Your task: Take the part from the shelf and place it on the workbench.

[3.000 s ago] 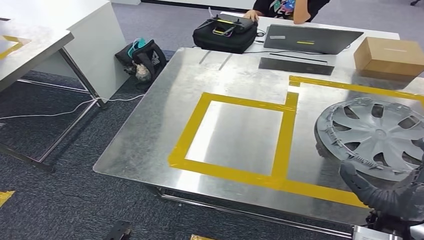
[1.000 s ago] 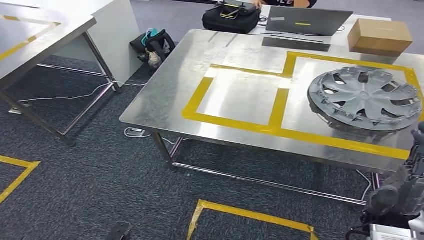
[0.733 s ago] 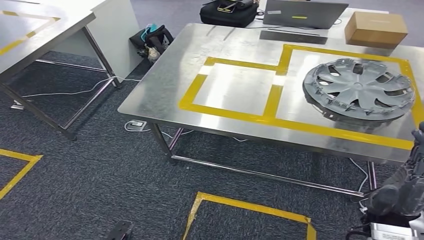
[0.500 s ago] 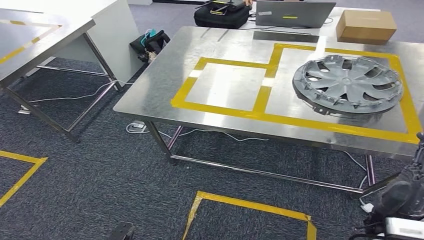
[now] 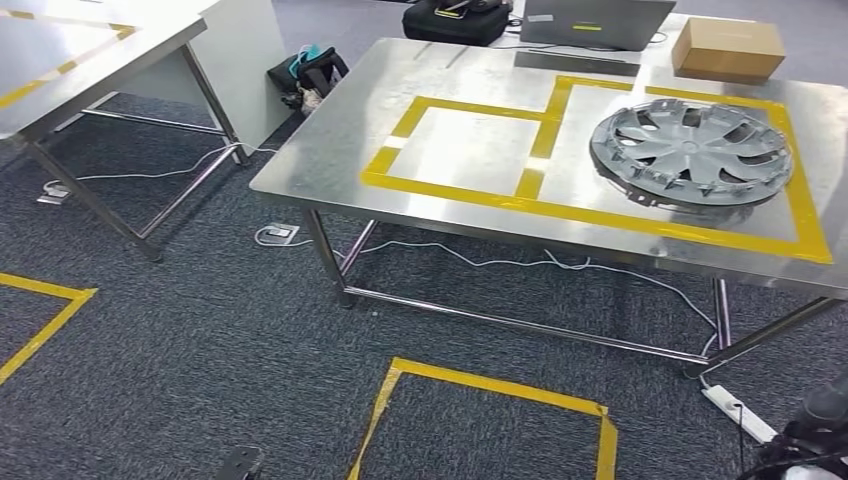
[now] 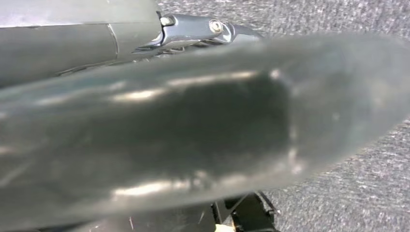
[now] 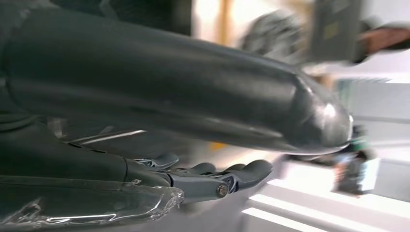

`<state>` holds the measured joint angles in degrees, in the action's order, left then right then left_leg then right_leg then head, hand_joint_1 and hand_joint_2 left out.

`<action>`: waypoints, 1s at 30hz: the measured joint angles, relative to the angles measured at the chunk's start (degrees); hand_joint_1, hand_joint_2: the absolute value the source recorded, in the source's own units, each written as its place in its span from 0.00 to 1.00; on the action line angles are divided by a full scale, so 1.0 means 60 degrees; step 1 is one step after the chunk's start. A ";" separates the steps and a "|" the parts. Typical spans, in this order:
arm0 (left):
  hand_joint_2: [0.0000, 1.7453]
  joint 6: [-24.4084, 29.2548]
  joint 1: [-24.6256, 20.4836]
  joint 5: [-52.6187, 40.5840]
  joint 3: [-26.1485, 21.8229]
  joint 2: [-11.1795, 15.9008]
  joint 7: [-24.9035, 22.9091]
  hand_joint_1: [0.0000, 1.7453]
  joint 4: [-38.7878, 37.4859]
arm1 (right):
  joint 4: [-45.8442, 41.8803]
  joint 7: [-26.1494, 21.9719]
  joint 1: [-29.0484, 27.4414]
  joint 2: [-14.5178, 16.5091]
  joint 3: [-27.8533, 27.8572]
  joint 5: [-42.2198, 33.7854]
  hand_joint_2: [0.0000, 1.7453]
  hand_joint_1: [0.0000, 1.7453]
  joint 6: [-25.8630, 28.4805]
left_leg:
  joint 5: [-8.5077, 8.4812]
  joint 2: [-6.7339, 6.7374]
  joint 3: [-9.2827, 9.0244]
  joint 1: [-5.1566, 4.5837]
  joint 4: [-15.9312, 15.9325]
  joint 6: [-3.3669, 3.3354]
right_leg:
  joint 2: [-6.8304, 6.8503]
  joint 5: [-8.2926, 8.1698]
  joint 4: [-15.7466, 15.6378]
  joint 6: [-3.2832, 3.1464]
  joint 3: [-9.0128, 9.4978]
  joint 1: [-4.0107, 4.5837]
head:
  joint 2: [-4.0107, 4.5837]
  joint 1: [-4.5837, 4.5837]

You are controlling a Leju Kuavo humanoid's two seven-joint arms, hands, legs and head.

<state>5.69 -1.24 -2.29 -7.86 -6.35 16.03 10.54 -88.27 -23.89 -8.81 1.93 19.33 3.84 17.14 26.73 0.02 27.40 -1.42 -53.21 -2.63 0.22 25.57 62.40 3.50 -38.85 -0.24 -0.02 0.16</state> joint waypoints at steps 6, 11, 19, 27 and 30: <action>0.00 0.0010 0.0066 -0.0122 -0.0185 -0.0043 -0.0015 0.00 0.0000 | 0.5002 -0.0651 0.0875 0.0046 0.2464 0.0365 0.00 0.00 -0.0305 | -0.0366 -0.0013 0.0517 -0.0003 -0.0104 0.0003 | 0.0002 0.0617 0.0713 0.0148 0.0488 -0.0030 | 0.0000 -0.0034; 0.00 0.0008 0.0041 -0.0155 -0.0301 -0.0058 -0.0063 0.00 0.0000 | 0.8567 0.0544 0.1361 -0.0092 0.3808 0.0895 0.00 0.00 -0.0231 | -0.0463 -0.0001 0.0718 -0.0046 -0.0306 0.0196 | -0.0037 0.0342 -0.1031 -0.0148 0.1558 0.0016 | 0.0000 -0.0007; 0.00 0.0018 0.0041 -0.0291 -0.0335 -0.0054 -0.0188 0.00 0.0000 | 1.1425 0.2932 0.1474 0.0229 0.4397 0.1385 0.00 0.00 -0.0084 | 0.1132 -0.0020 0.1826 0.0131 -0.3096 0.0597 | -0.0155 0.0011 -0.1026 -0.0441 0.1259 -0.0050 | 0.0000 0.0057; 0.00 0.0110 0.0029 -0.0449 -0.0329 -0.0020 -0.0137 0.00 0.0000 | 1.1952 0.2763 0.1643 0.0255 0.4596 0.1494 0.00 0.00 -0.0316 | 0.0008 -0.0525 0.0274 0.0202 -0.0318 0.0380 | -0.0814 -0.0316 -0.0968 -0.0091 0.0860 -0.0067 | 0.0000 0.0065; 0.00 0.0132 0.0020 -0.0459 -0.0331 -0.0004 -0.0137 0.00 0.0000 | 1.2047 0.2727 0.1622 0.0257 0.4645 0.1528 0.00 0.00 -0.0333 | -0.0088 -0.0223 0.0328 0.0210 -0.0282 0.0184 | -0.0450 0.0125 -0.0316 0.0024 0.0478 -0.0075 | 0.0000 -0.0003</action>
<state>6.48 -1.11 -5.04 -9.85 -6.37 15.21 10.54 -15.99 -7.53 0.92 3.48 47.20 13.01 15.14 26.20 -1.32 29.36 -0.16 -54.90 -1.53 -2.48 26.32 60.50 3.65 -35.98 -0.69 -0.02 0.14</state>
